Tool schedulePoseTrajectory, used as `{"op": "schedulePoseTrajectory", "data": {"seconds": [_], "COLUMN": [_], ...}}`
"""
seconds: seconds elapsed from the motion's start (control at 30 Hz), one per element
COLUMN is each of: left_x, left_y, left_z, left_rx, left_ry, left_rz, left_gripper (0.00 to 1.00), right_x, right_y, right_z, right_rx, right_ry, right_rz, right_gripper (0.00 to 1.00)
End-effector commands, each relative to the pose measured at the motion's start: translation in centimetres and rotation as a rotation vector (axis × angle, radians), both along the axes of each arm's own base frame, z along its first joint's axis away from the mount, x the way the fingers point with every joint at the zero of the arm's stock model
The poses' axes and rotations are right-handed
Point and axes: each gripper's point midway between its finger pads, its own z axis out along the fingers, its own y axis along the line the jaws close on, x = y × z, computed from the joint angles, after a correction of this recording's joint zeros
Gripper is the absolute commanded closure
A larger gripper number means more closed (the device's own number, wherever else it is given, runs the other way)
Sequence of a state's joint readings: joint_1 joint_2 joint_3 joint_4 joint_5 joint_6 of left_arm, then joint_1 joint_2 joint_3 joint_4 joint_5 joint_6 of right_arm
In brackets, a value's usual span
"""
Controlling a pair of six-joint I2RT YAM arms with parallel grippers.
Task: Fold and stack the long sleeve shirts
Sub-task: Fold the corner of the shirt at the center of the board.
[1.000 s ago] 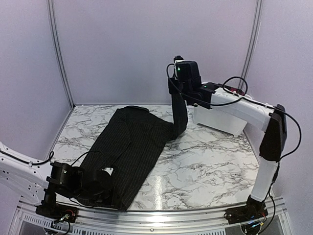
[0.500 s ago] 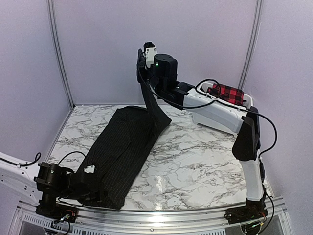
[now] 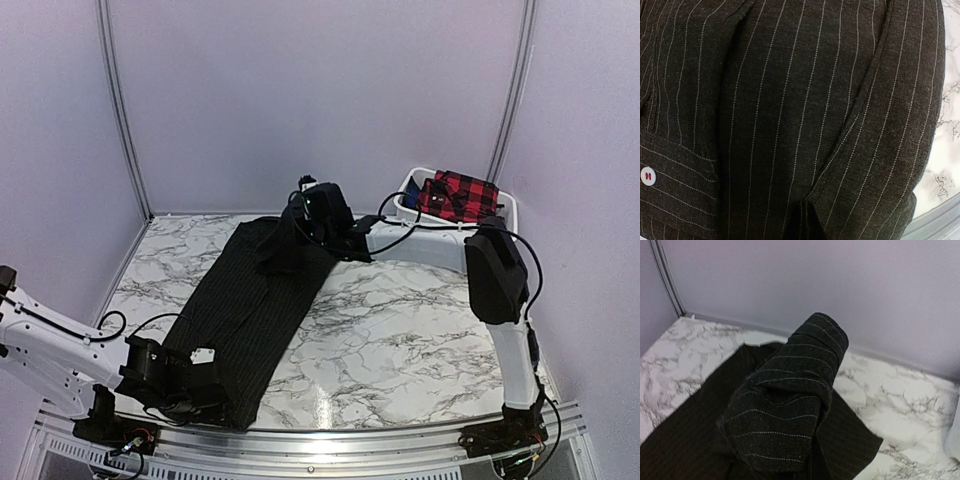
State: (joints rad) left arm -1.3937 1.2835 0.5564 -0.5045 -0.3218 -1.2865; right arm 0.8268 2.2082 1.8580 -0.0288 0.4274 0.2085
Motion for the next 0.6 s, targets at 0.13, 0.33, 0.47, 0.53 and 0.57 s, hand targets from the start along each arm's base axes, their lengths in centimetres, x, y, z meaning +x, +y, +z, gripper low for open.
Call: {"op": "schedulePoseTrajectory", "data": {"seconds": [0.13,0.33,0.47,0.53,0.57], "left_x": [-0.4,-0.4,-0.8,-1.0,-1.1], "left_y": [-3.9,-6.9,-9.0,-10.4,-11.1], "left_z": [-0.3,-0.1,0.2,0.8,1.1], "left_rx": [0.017,0.022,0.001,-0.02,-0.03], "left_ry": [0.04,0.049,0.054,0.043,0.039], "left_rz": [-0.154,-0.255,-0.32,-0.361,-0.378], "left_gripper": [1.0,1.0,1.0,1.0,1.0], "right_x": [-3.0,-3.9,-4.9,-5.3,-5.6], "right_y": [-2.2,-6.1,-10.0,-12.2,-13.2], "right_z": [-9.9,-16.1,-17.8,-17.5,-17.7], "right_rx": [0.017,0.045,-0.007,-0.013,-0.016], "right_ry": [0.309,0.497,0.532,0.53,0.533], "right_rz": [0.02,-0.006,-0.084,-0.126,-0.144], "right_gripper": [1.0,1.0,1.0,1.0,1.0]}}
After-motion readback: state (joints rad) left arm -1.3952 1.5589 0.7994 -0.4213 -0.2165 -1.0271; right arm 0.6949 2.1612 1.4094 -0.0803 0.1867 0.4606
